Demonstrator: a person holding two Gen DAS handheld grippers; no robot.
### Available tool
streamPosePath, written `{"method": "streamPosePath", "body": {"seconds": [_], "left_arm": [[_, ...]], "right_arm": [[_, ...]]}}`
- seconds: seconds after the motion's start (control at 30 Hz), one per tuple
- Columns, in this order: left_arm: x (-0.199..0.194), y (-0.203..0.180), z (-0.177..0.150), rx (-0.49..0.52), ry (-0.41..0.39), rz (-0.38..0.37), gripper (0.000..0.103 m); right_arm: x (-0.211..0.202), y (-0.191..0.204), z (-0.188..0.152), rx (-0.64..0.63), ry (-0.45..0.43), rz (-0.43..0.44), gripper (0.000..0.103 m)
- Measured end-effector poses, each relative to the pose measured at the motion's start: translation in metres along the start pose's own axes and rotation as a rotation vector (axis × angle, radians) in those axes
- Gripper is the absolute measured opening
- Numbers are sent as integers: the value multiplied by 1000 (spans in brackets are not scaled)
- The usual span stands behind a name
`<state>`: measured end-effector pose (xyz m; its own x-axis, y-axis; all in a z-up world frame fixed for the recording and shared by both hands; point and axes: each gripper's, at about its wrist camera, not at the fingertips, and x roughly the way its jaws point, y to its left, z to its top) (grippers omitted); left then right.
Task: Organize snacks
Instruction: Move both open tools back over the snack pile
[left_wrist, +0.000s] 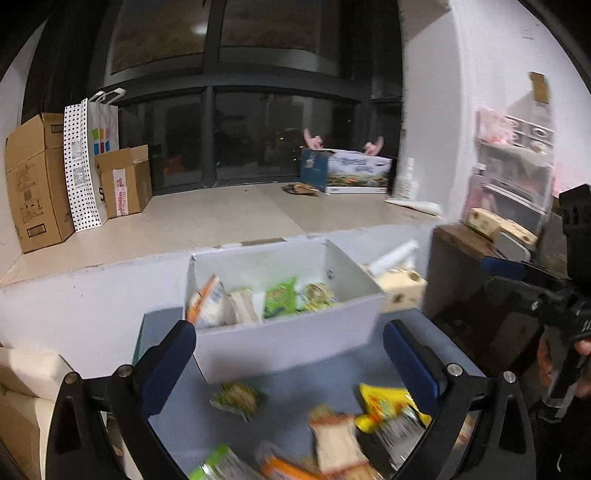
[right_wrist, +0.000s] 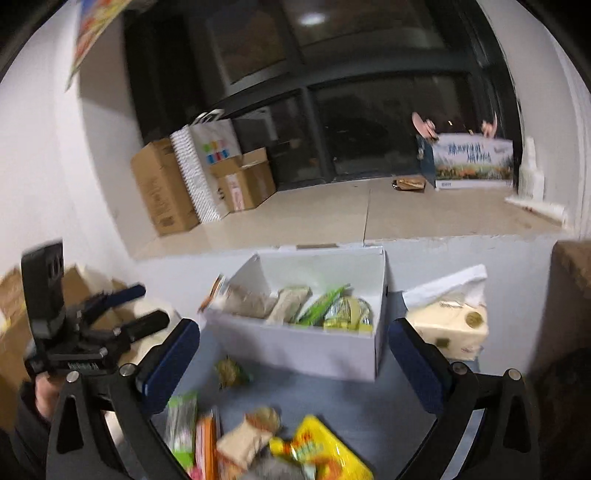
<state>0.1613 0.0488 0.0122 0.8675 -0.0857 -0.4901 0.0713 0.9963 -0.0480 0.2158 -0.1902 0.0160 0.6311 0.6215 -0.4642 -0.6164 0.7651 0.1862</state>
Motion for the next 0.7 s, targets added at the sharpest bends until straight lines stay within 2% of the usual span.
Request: {"method": "streamPosePath", "body": {"seconds": [0.13, 0.27, 0.4, 0.57, 0.7], "left_arm": [[-34, -17, -29, -24, 18, -12, 103], [-56, -28, -60, -68, 38, -21, 103], [-66, -33, -85, -121, 66, -45, 103], [-74, -33, -111, -181, 99, -47, 103], [-78, -30, -121, -190, 111, -31, 103]], "right_arm": [[-30, 14, -31, -52, -13, 2, 103], [-52, 20, -70, -37, 7, 15, 103], [-65, 25, -103, -51, 23, -25, 103], [-67, 23, -133, -42, 63, -22, 103], [-58, 15, -146, -28, 110, -29, 103]]}}
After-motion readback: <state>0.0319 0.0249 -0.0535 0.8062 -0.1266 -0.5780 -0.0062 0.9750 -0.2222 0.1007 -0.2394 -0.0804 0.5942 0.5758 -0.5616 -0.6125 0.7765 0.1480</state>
